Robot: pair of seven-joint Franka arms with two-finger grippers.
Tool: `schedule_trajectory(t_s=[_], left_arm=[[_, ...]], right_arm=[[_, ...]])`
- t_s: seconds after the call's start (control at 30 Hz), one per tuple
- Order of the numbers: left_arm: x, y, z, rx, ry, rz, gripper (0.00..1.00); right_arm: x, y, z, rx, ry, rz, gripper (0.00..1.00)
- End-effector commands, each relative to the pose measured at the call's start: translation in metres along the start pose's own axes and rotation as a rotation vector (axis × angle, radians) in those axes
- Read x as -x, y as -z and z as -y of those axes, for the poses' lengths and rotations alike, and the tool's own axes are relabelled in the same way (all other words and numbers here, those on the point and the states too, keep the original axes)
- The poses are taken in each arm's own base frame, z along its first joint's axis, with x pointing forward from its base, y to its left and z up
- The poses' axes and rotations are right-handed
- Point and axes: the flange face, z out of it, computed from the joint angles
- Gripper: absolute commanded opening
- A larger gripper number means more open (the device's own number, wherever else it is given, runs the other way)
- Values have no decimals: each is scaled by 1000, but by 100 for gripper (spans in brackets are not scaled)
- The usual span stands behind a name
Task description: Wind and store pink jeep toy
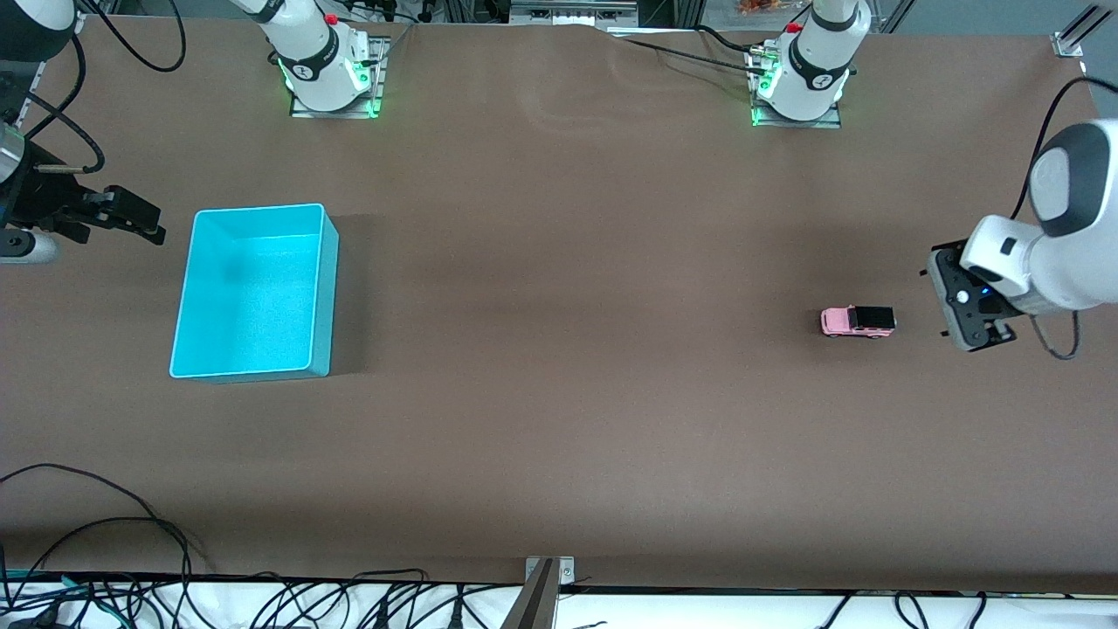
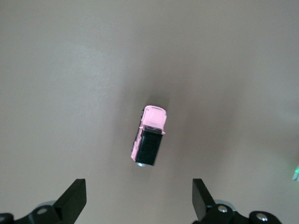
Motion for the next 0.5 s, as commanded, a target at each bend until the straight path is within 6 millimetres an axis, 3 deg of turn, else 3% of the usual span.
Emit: schedule_trajectory(t_s=[0.0, 0.3, 0.47], left_arm=[[1, -37, 15, -5, -157, 38, 100], [2, -98, 6, -36, -255, 70, 100], [15, -132, -2, -76, -301, 56, 100]], right_arm=[[3, 5, -3, -9, 4, 2, 100], [3, 4, -3, -8, 4, 4, 100], [3, 4, -3, -8, 4, 4, 100]])
